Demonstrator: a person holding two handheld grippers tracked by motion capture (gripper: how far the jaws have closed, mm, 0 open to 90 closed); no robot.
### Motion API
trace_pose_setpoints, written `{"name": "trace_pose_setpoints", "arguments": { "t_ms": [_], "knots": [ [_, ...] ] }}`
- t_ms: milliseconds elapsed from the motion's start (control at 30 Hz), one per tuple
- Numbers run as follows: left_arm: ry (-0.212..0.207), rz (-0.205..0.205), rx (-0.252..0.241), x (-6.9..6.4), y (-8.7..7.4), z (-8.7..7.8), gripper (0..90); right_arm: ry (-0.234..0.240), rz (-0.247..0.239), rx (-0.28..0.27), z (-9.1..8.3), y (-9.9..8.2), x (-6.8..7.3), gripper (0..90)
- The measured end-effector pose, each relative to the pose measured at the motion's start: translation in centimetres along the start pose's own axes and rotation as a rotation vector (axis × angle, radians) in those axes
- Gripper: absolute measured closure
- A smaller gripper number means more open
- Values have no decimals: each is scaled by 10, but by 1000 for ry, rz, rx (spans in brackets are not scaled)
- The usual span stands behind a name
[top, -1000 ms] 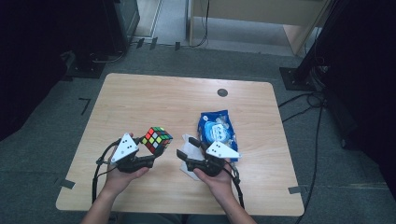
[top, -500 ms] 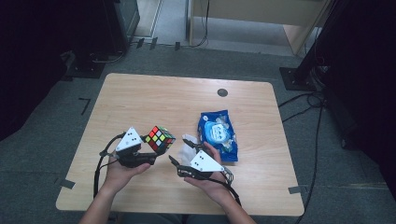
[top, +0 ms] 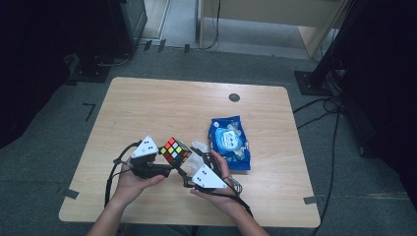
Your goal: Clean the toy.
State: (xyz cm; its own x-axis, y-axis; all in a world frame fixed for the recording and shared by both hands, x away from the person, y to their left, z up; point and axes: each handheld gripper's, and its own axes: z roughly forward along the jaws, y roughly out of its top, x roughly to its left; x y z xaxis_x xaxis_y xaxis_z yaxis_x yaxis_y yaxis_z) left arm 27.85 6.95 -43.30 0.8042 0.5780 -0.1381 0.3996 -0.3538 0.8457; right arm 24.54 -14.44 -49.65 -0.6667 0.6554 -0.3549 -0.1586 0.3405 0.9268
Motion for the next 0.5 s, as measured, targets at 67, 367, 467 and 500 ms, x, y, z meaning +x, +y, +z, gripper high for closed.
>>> {"name": "trace_pose_setpoints", "arguments": {
  "t_ms": [67, 367, 467, 500],
  "knots": [
    [-25, -18, 9, -3, 0, 4, 342, -13, -27, -8, 0, 0, 2, 316],
    [-68, -55, -36, 0, -1, 1, 319, -8, -33, 2, -4, 3, 2, 349],
    [-67, -50, -74, 2, 1, -7, 193, 6, 46, 25, -3, -1, -3, 349],
    [-68, -47, -84, 3, 1, -9, 183, 8, 65, 31, -4, -3, -6, 349]
  ]
}}
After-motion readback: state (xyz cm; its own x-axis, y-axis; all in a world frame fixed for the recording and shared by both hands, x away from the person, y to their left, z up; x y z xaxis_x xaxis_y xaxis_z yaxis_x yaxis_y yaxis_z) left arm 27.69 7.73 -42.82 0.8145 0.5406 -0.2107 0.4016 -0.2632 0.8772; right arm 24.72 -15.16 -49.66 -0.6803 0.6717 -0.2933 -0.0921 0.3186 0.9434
